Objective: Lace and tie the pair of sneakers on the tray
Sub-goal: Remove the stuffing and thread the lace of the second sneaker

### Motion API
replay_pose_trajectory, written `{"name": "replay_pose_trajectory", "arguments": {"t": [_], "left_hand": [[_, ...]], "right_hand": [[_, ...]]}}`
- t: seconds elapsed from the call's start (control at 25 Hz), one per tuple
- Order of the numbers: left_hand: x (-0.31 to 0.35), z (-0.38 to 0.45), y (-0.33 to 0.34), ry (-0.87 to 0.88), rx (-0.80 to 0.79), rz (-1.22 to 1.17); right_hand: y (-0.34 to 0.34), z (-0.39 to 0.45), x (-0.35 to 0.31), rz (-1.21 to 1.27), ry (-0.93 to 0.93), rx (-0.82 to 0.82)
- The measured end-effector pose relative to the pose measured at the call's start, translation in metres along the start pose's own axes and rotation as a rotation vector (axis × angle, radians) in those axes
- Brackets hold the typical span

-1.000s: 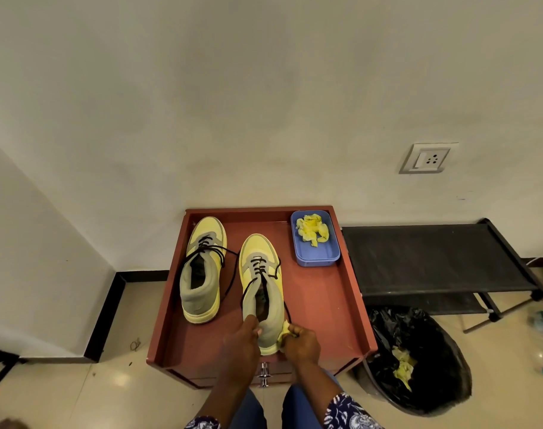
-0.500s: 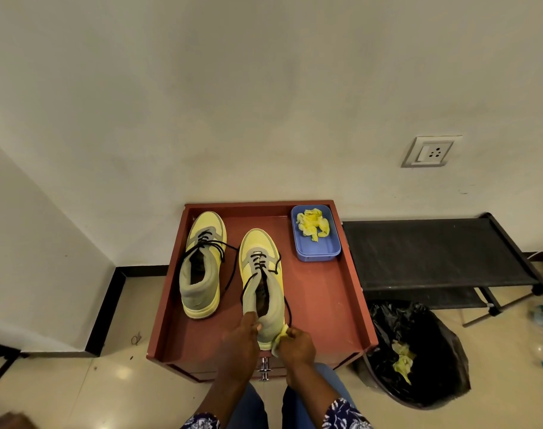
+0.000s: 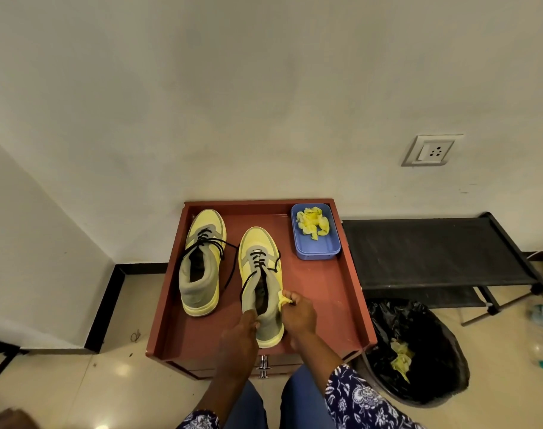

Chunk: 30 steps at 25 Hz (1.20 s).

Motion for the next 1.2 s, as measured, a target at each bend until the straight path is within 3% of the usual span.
{"name": "replay_pose_trajectory", "arguments": {"t": [0.32, 0.64, 0.84, 1.2], "left_hand": [[-0.001, 0.000, 0.002, -0.010, 0.008, 0.025], [-0.006, 0.000, 0.008, -0.036, 0.010, 0.013], [0.003, -0.006, 0.017, -0.205, -0.023, -0.167], [0.013, -0.005, 0.019, -0.258, 0.047, -0.271]], "right_hand": [[0.016, -0.031, 0.034, -0.044, -0.012, 0.081], [0.017, -0.031, 0.042, -0.020, -0.010, 0.044], [0.019, -0.034, 0.044, 0.010, -0.021, 0.076], [0.017, -0.033, 0.044, 0.060, -0.003, 0.045]]}}
Point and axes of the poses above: each hand's wrist, its own z-axis towards the middle knuckle, its own y-axis out of the palm, x = y × z, the point moved 3 cm from there along z, towards the middle knuckle, and after that the axes turned 2 degrees about -x, right-handed, at the moved point
